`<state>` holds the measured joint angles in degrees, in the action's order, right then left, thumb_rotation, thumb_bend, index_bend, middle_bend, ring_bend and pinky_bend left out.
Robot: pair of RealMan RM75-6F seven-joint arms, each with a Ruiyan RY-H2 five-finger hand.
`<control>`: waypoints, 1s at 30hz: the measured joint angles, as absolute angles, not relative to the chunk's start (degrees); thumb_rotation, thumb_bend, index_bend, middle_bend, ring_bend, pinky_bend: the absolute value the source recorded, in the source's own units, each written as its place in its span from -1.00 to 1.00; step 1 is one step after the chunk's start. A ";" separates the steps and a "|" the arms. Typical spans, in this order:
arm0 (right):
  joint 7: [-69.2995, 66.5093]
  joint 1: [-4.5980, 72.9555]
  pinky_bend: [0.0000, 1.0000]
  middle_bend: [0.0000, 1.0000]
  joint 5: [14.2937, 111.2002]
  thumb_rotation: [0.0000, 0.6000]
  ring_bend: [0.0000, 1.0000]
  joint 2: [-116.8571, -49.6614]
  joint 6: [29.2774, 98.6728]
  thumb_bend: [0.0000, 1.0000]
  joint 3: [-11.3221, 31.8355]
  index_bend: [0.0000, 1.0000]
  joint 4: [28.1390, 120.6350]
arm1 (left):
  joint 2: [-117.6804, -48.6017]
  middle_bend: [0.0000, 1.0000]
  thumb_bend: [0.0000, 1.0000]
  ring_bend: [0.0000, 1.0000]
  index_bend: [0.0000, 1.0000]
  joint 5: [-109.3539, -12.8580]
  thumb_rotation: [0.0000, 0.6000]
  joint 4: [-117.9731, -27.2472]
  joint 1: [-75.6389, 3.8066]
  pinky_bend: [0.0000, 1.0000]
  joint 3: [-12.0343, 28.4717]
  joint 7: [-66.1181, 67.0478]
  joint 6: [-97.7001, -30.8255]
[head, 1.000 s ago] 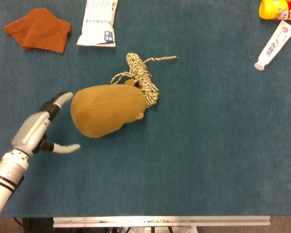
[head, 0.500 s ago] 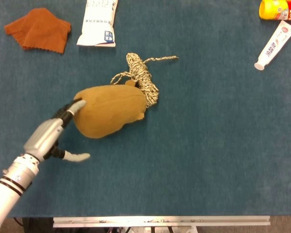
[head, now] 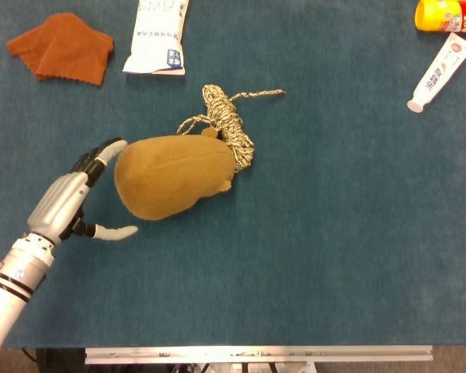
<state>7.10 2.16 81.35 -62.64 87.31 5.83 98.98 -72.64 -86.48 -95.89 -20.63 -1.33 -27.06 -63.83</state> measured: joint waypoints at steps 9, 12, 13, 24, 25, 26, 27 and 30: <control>7.14 2.11 -0.71 -0.47 81.37 1.00 -0.86 -62.67 87.12 -0.41 5.73 -0.68 99.18 | -74.09 -1.00 -0.91 -1.00 -1.00 -86.75 0.77 -94.95 -21.15 -1.00 -3.30 -26.87 -60.95; 7.05 2.14 -0.71 -0.47 81.43 1.00 -0.86 -62.74 86.99 -0.41 5.66 -0.68 99.21 | -74.55 -1.00 -0.91 -1.00 -1.00 -87.49 0.77 -94.70 -21.52 -1.00 -4.37 -26.37 -59.79; 7.05 2.14 -0.71 -0.47 81.45 1.00 -0.86 -62.74 87.01 -0.41 5.66 -0.68 99.23 | -74.65 -1.00 -0.91 -1.00 -1.00 -87.74 0.77 -94.59 -21.60 -1.00 -4.57 -26.14 -59.66; 7.43 2.36 -0.71 -0.47 80.75 1.00 -0.86 -62.50 86.31 -0.41 5.90 -0.68 99.43 | -73.13 -1.00 -0.91 -1.00 -1.00 -87.20 0.84 -94.13 -20.36 -1.00 -2.40 -26.60 -65.36; 7.51 2.44 -0.71 -0.47 80.61 1.00 -0.86 -62.49 86.04 -0.41 5.87 -0.68 99.45 | -72.90 -1.00 -0.91 -1.00 -1.00 -87.01 0.88 -93.93 -20.15 -1.00 -2.09 -26.49 -66.04; 7.59 2.52 -0.71 -0.47 80.45 1.00 -0.86 -62.47 85.71 -0.41 5.83 -0.68 99.47 | -72.72 -1.00 -0.91 -1.00 -1.00 -86.86 0.91 -93.69 -19.90 -1.00 -1.82 -26.26 -66.78; 7.71 2.64 -0.71 -0.47 80.21 1.00 -0.86 -62.45 85.21 -0.41 5.76 -0.68 99.53 | -72.55 -1.00 -0.91 -1.00 -1.00 -86.72 0.93 -93.24 -19.50 -1.00 -1.50 -25.69 -67.90; 7.96 3.17 -0.71 -0.47 79.88 1.00 -0.86 -62.59 83.92 -0.41 5.58 -0.68 99.62 | -72.13 -1.00 -0.91 -1.00 -1.00 -86.50 1.00 -91.84 -18.24 -1.00 -0.97 -22.85 -70.87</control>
